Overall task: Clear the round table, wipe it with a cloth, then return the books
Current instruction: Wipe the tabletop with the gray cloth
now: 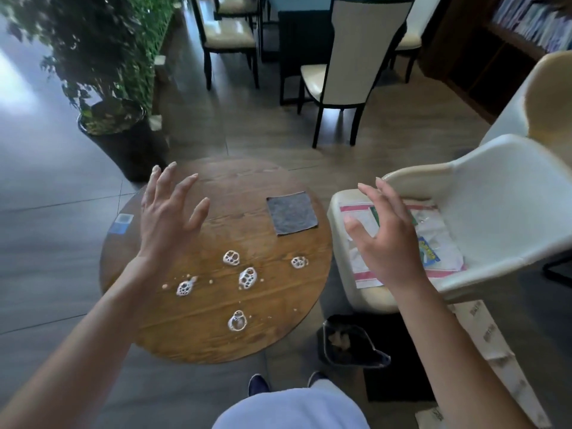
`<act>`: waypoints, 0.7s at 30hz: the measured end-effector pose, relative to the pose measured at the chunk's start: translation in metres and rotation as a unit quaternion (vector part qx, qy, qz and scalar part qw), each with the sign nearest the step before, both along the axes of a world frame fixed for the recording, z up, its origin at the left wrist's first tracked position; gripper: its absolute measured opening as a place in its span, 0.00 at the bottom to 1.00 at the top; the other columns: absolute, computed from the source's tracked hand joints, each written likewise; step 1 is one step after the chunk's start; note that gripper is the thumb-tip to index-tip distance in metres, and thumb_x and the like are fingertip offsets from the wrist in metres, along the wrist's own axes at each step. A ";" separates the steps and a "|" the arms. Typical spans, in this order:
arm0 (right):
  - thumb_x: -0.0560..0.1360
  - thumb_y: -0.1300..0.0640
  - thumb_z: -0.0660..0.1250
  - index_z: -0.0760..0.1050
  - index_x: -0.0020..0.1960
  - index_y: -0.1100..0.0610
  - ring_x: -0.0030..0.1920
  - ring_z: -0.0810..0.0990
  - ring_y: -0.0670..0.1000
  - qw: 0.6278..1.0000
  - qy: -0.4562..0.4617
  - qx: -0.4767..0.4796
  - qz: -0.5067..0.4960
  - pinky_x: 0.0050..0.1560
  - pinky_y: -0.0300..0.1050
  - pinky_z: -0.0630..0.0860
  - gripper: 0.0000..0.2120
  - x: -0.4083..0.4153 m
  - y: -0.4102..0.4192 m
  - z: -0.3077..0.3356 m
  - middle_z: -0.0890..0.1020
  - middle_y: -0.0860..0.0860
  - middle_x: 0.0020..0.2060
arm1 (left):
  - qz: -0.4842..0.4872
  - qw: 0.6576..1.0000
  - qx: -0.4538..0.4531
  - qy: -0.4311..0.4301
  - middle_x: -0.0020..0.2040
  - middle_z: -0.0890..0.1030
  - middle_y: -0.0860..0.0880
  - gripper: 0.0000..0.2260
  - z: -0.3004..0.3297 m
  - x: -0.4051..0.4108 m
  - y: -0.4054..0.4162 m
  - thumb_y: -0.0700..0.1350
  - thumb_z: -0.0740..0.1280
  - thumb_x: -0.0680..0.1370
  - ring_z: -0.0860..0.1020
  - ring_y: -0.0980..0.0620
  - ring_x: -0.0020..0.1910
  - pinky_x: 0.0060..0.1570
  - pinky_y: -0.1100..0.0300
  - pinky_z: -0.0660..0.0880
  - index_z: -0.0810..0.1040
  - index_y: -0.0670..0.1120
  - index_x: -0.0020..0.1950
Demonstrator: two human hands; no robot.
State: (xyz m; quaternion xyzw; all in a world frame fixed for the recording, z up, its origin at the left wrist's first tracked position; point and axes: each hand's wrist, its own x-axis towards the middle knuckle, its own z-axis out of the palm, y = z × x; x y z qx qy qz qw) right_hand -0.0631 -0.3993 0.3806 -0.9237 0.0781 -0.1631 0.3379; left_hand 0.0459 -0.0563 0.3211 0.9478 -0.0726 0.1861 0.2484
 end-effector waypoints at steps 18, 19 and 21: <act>0.78 0.36 0.67 0.71 0.77 0.52 0.78 0.65 0.59 0.995 0.056 -0.077 0.006 0.74 0.62 0.69 0.32 0.134 -0.031 -0.105 0.65 0.55 0.80 | -0.009 0.993 0.101 0.066 0.82 0.62 0.44 0.27 -0.069 0.087 -0.027 0.61 0.59 0.81 0.53 0.42 0.84 0.80 0.39 0.55 0.71 0.50 0.77; 0.78 0.38 0.68 0.70 0.77 0.52 0.78 0.65 0.59 0.995 0.066 -0.075 0.009 0.74 0.63 0.69 0.32 0.147 -0.036 -0.114 0.65 0.55 0.80 | -0.007 0.991 0.107 0.078 0.82 0.61 0.44 0.27 -0.077 0.096 -0.034 0.61 0.59 0.81 0.52 0.42 0.84 0.80 0.39 0.55 0.71 0.51 0.78; 0.78 0.39 0.69 0.69 0.78 0.51 0.79 0.63 0.59 0.993 0.095 -0.064 0.017 0.76 0.62 0.67 0.32 0.179 -0.049 -0.133 0.64 0.55 0.81 | 0.002 0.988 0.116 0.098 0.82 0.61 0.44 0.27 -0.092 0.119 -0.048 0.61 0.59 0.81 0.52 0.42 0.84 0.80 0.39 0.55 0.71 0.51 0.78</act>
